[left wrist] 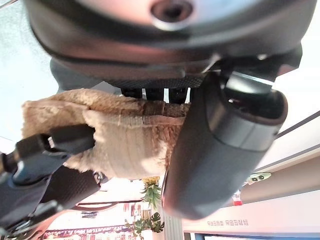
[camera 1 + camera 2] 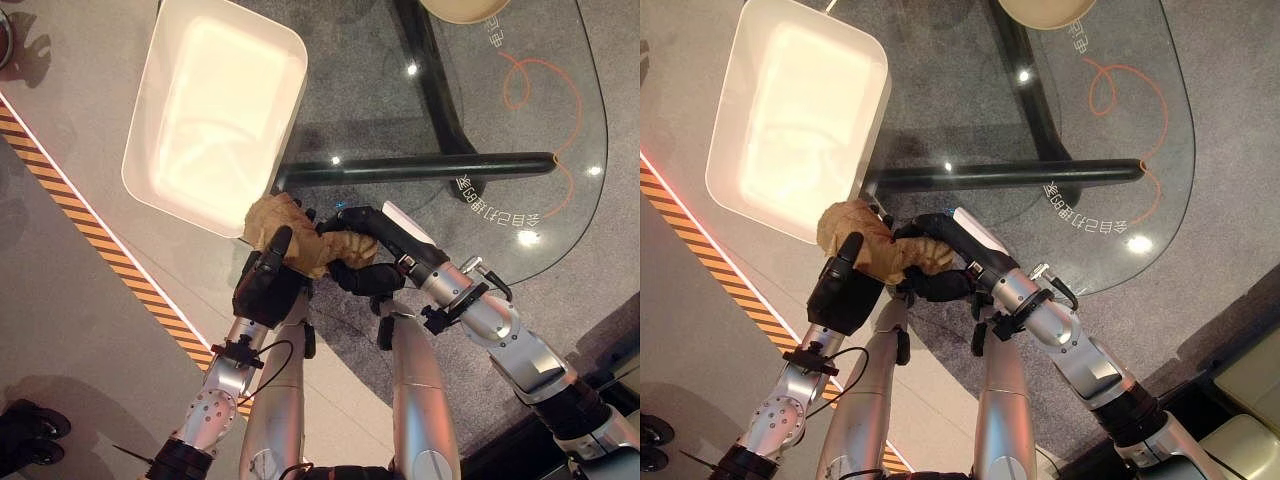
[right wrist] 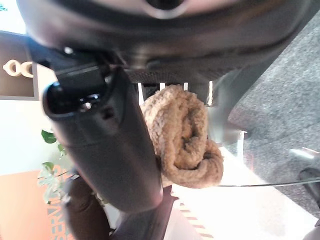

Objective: Wipe the table with a cloth and put it in the basket.

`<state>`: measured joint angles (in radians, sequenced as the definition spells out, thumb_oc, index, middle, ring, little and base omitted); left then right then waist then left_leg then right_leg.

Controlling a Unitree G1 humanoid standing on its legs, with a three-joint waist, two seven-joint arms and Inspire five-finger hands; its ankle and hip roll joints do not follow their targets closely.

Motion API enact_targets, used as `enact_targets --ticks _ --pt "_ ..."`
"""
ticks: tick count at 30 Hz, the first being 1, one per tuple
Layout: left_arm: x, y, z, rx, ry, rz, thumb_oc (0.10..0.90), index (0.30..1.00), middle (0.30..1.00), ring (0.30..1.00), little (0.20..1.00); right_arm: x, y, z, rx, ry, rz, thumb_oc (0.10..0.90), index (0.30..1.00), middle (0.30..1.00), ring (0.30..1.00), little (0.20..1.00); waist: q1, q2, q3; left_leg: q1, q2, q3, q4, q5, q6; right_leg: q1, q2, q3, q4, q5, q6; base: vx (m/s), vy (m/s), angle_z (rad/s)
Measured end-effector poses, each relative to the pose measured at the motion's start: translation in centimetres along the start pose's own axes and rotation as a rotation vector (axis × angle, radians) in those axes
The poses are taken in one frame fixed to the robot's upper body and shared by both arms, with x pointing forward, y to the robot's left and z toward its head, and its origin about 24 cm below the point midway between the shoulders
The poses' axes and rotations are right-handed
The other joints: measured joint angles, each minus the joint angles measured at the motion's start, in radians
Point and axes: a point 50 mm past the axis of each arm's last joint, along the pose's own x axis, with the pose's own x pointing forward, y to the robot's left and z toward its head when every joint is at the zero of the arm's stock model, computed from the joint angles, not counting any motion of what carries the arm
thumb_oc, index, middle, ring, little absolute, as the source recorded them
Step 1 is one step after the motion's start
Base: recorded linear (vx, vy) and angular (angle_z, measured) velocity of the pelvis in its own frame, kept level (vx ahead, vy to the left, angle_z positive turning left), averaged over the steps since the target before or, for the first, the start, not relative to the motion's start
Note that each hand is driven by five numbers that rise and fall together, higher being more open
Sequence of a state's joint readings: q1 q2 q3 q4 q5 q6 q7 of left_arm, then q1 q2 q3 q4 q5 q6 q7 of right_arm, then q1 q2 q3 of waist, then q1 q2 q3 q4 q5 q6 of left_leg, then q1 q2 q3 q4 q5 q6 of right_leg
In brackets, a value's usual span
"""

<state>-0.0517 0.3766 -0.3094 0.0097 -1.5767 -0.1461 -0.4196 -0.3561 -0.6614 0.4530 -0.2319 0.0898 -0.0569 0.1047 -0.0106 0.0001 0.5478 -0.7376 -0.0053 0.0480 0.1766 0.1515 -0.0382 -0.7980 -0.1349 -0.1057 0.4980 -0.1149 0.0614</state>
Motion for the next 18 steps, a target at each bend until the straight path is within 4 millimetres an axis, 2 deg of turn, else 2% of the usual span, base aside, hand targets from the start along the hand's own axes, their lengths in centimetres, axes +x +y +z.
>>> enact_targets --ticks 6,18 --pt "0.4 -0.1 0.2 -0.001 -0.037 0.002 0.1 0.3 0.3 0.3 0.2 0.0 0.8 0.8 -0.002 -0.046 0.025 0.1 0.3 0.3 0.3 0.2 -0.001 0.0 0.0 0.0 0.0 -0.001 0.006 0.0 0.0 0.001 0.0 0.0 0.005 0.0 0.0 0.0 0.0 0.0" --pt "0.4 -0.2 0.1 -0.014 -0.046 0.002 0.1 0.3 0.3 0.3 0.2 0.0 1.1 0.7 0.02 -0.046 0.013 0.1 0.3 0.3 0.3 0.2 -0.023 -0.001 0.0 0.0 0.001 -0.002 0.012 0.0 0.0 0.004 0.0 -0.001 0.005 0.001 -0.001 0.0 0.0 0.0"
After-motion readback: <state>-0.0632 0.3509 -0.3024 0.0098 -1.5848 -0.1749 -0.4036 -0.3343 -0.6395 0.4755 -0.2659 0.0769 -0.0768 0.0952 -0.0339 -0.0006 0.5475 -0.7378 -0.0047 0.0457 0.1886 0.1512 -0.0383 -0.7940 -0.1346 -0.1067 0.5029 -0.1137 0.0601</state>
